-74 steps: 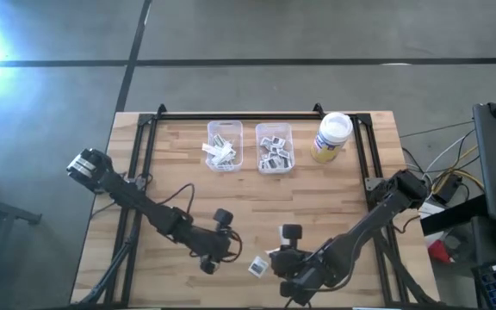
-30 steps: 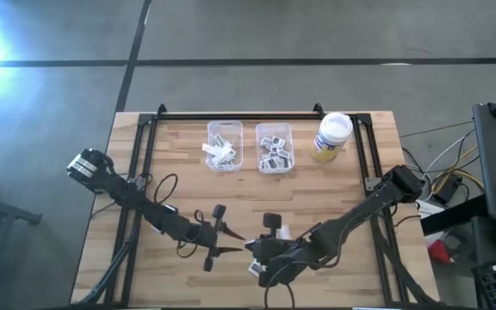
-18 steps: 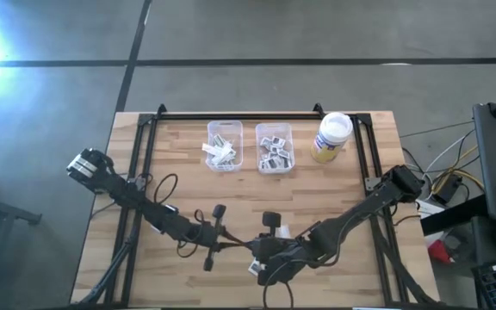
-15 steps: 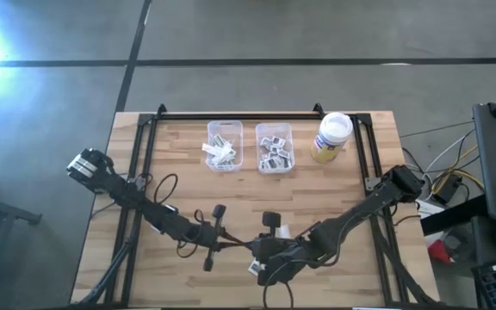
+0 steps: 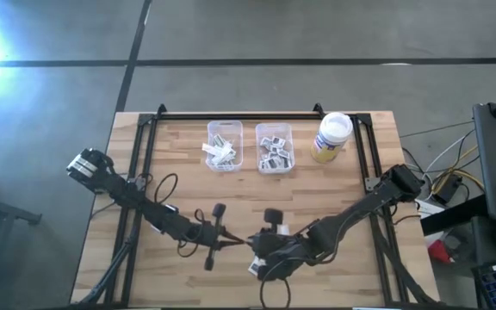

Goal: Pick & Place First Aid Supplies
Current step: Put the green bandage pack into the left transparent bin

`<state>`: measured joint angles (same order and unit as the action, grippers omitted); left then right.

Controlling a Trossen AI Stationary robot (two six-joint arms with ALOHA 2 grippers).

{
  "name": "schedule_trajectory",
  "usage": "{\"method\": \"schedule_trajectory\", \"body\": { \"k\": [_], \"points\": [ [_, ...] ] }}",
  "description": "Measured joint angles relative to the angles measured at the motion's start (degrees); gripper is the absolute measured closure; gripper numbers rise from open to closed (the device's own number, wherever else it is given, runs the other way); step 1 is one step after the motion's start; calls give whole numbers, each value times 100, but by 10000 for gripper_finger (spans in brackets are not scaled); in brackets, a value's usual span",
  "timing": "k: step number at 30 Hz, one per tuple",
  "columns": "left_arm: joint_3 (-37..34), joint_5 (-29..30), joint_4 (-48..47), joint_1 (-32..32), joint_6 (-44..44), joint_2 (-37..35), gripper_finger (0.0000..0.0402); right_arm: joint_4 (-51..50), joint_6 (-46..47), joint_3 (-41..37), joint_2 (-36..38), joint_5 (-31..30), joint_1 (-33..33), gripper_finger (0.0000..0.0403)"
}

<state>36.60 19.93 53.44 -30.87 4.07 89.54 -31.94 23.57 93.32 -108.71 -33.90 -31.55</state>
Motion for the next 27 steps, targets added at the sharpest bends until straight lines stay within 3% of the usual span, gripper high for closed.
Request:
{"method": "schedule_trajectory", "body": {
  "k": [7,13,20,27],
  "points": [
    [0,878,-970,19,3,-251,401,-481,111,0,128,-58,22,294],
    [0,1561,-2481,109,-93,-1068,401,-1000,346,4,324,24,13,271],
    [0,1946,-4310,500,-258,-2303,401,-1118,557,-41,304,308,-14,273],
    [0,2058,-5035,1357,-64,-3157,401,-1157,608,-138,284,343,-39,288]
  ]
}}
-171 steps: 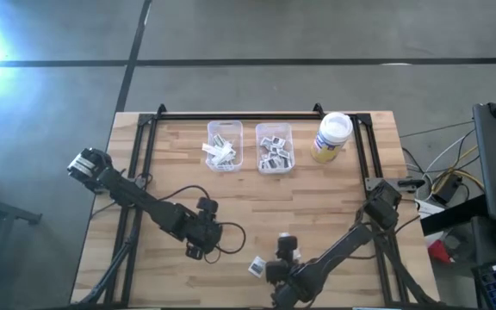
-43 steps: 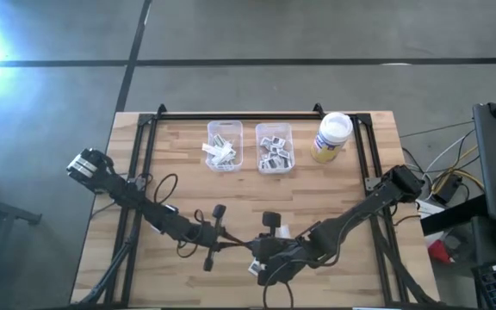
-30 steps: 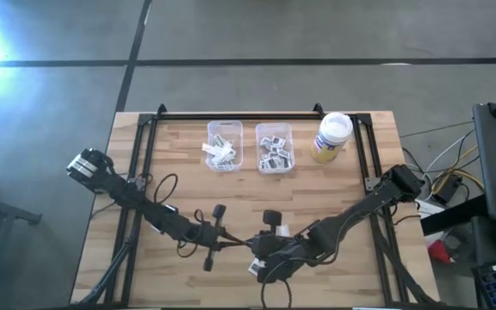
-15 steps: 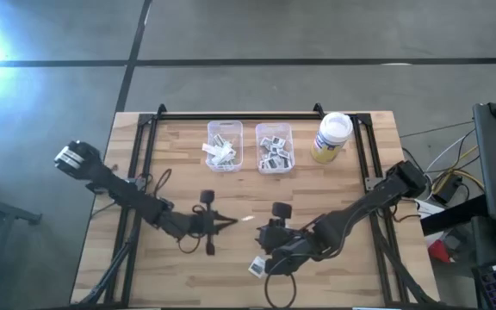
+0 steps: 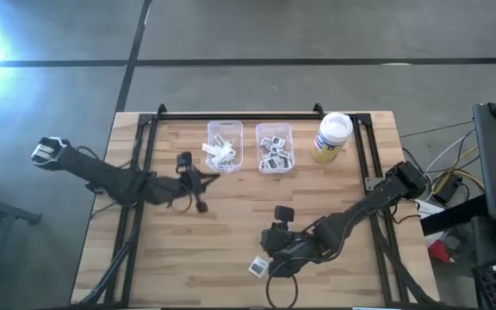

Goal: Pick & Place First Aid Supplies
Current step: Put the green bandage pack into the left transparent bin

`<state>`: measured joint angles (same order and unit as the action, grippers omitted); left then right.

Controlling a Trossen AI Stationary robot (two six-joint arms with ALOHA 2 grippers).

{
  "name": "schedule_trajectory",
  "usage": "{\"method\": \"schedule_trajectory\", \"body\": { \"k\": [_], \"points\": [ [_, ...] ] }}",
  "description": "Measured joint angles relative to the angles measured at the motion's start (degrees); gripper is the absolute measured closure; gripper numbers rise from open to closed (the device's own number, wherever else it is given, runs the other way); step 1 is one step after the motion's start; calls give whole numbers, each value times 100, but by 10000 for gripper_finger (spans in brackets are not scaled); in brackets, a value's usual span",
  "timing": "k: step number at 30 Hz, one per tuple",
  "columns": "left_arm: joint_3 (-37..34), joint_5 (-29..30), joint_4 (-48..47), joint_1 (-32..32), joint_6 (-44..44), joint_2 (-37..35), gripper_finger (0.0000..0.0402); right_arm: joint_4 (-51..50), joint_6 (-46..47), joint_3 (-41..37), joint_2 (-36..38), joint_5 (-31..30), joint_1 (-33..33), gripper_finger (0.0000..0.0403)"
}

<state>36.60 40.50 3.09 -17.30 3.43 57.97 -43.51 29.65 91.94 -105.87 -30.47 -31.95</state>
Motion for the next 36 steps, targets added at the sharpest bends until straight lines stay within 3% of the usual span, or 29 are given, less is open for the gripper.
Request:
{"method": "schedule_trajectory", "body": {
  "k": [6,12,16,23,36],
  "points": [
    [-9,-111,-163,1195,82,-96,401,16,0,-6,-2,7,-4,293],
    [-22,-1063,-240,2436,-91,171,401,35,-7,-11,-2,5,-4,288],
    [-22,-1295,-225,2978,-186,409,401,44,-17,-11,-2,3,-4,285],
    [-22,-1390,-223,3334,-195,921,401,48,-28,-11,-2,-3,-4,291],
    [-22,-1393,-223,3373,-46,1664,401,55,-2,-13,-4,86,-15,286]
  ]
}}
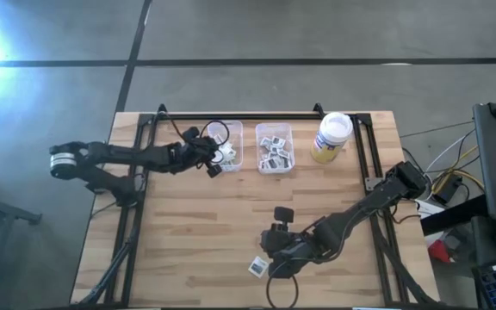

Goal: Pick & Place First Aid Supplies
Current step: Put the green bandage pack into the left transparent bin, then put the gray towelette pack into the right transparent bin

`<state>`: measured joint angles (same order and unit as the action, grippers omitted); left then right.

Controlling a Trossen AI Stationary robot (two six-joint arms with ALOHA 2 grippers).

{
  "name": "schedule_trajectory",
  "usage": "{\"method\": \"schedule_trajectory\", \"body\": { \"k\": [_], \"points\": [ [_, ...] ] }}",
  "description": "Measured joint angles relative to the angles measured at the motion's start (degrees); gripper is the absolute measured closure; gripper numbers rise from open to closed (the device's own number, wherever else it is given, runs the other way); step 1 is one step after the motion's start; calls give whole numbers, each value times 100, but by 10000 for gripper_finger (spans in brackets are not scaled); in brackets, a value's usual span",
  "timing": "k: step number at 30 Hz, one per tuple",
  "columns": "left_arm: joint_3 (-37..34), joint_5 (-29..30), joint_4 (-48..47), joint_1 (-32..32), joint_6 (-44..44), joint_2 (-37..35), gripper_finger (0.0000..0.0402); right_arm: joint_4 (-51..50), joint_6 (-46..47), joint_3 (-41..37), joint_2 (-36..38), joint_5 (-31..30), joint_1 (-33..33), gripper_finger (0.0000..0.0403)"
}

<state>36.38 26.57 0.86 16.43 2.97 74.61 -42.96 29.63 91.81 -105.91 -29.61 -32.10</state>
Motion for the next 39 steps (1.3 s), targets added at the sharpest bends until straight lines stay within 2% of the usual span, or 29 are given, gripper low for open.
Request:
{"method": "schedule_trajectory", "body": {
  "k": [7,11,21,26,29,33,39],
  "points": [
    [0,31,0,35,12,9,399,2,69,0,-2,13,-26,269],
    [0,31,0,35,176,9,382,0,176,0,-2,16,-28,263],
    [0,-72,-4,35,183,-45,286,-13,193,-2,-172,55,-28,267],
    [94,-149,-208,28,-122,-308,238,6,323,-7,-227,582,-26,268],
    [266,-294,-564,8,-267,-548,227,33,338,-7,-293,654,-30,269],
    [378,-819,-867,-159,-346,-843,227,122,330,-32,-306,987,-52,267],
    [372,-1537,-1041,-820,-443,-1086,227,452,321,-102,-299,1282,-103,273]
  ]
}}
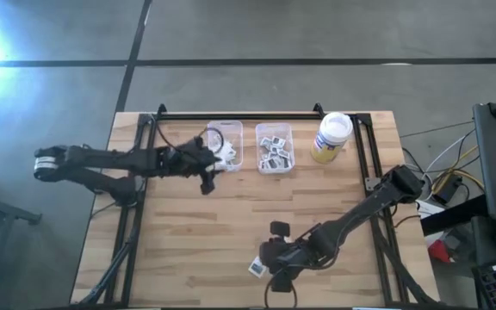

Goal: Pick & Place First Aid Supplies
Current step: Put the gray towelette pack into the right transparent bin

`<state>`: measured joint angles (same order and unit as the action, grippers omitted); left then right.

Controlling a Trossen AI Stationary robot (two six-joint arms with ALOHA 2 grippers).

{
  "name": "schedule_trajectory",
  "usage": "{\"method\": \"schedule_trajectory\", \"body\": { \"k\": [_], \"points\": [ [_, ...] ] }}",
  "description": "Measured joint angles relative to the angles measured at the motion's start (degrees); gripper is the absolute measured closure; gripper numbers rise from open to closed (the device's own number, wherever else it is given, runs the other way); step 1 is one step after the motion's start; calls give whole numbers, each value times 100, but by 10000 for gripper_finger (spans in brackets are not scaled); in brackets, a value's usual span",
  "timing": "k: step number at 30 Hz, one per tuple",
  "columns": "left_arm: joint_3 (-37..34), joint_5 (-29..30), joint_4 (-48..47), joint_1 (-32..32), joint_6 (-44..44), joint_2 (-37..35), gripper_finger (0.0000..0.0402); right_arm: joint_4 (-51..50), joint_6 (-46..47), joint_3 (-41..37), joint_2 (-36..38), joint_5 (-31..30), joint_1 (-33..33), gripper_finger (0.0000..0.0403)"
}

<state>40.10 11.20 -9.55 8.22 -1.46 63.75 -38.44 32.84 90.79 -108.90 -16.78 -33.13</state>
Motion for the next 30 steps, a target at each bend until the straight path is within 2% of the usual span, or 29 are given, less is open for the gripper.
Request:
{"method": "schedule_trajectory", "body": {
  "k": [7,14,17,23,25,30],
  "points": [
    [-2,-10,-215,-1297,-23,61,227,852,-28,-443,4,655,-28,284],
    [-4,-6,-249,-2525,-483,61,227,1109,-24,-820,4,698,-26,292],
    [-10,9,-206,-2931,-733,65,227,1357,-77,-960,4,938,-24,294],
    [-293,22,773,-3691,-960,269,227,2674,-381,-1358,4,1548,-26,292],
    [-373,22,1178,-3869,-1013,447,227,2840,-389,-1471,4,1553,-16,295],
    [-374,38,1517,-4041,-1265,988,227,2895,-144,-1666,4,1556,59,308]
  ]
}}
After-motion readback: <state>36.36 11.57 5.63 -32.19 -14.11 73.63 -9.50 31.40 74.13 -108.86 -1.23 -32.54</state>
